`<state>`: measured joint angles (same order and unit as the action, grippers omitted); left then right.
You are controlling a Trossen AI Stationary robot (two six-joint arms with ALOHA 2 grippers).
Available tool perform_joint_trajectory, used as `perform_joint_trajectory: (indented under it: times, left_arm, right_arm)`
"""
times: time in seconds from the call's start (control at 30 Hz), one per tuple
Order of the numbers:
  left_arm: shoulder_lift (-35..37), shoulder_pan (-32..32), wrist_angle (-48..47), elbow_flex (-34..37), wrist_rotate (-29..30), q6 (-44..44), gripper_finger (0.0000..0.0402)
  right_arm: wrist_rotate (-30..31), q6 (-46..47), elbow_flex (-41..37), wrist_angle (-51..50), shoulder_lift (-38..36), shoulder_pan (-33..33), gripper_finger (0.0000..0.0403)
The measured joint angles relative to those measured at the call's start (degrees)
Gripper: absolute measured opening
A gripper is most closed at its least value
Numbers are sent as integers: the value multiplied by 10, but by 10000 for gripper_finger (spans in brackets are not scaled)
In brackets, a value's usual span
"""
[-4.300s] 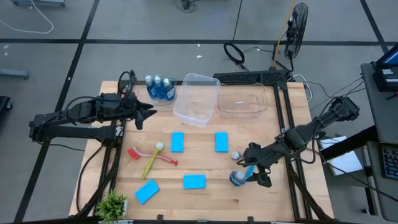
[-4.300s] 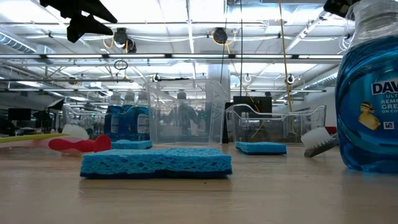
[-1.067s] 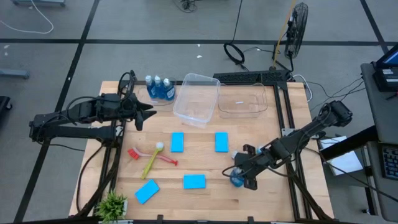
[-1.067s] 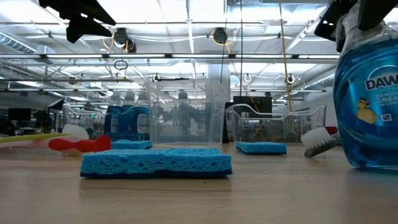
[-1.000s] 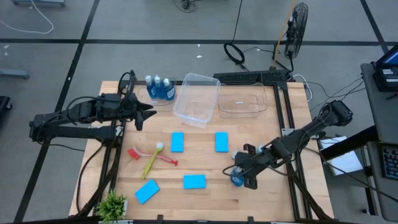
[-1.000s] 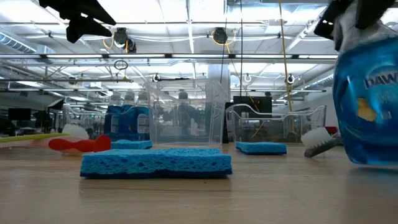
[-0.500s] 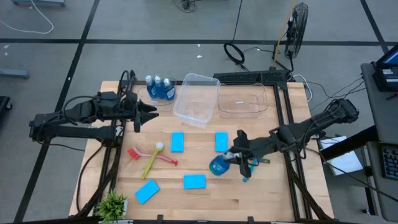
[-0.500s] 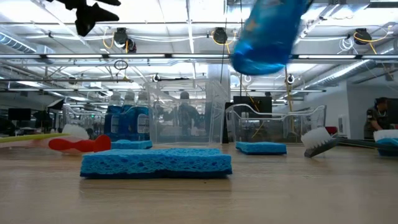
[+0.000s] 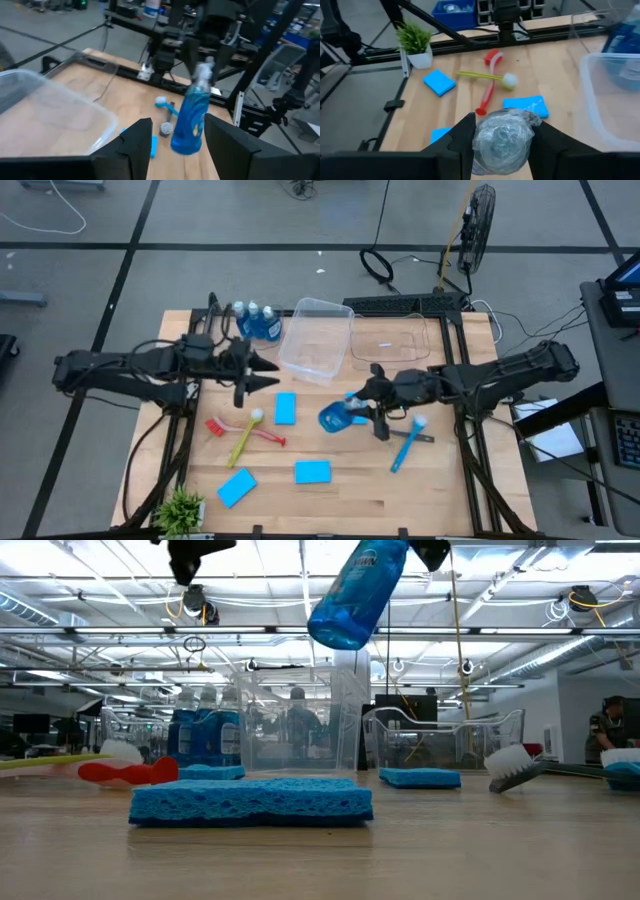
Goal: Pick & Place Kitchen Sink Supplies
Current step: Put the blue dishwashing liquid into the left transparent bin
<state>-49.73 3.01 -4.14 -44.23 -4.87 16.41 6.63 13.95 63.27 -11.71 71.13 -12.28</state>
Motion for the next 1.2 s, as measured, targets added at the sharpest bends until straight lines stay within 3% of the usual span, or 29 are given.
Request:
perform_joint_trajectory:
  times: [0.43, 0.9, 1.2]
  left_arm:
    - [-144, -37, 182, 0, -14, -13, 252]
    - [-183, -69, 195, 0, -29, 21, 253]
    - [-188, -70, 196, 0, -27, 36, 253]
  right_arm:
    - [-86, -34, 0, 32, 49, 40, 123]
    - [-158, -84, 1, 129, 67, 79, 123]
    - [-172, -87, 0, 186, 102, 86, 123]
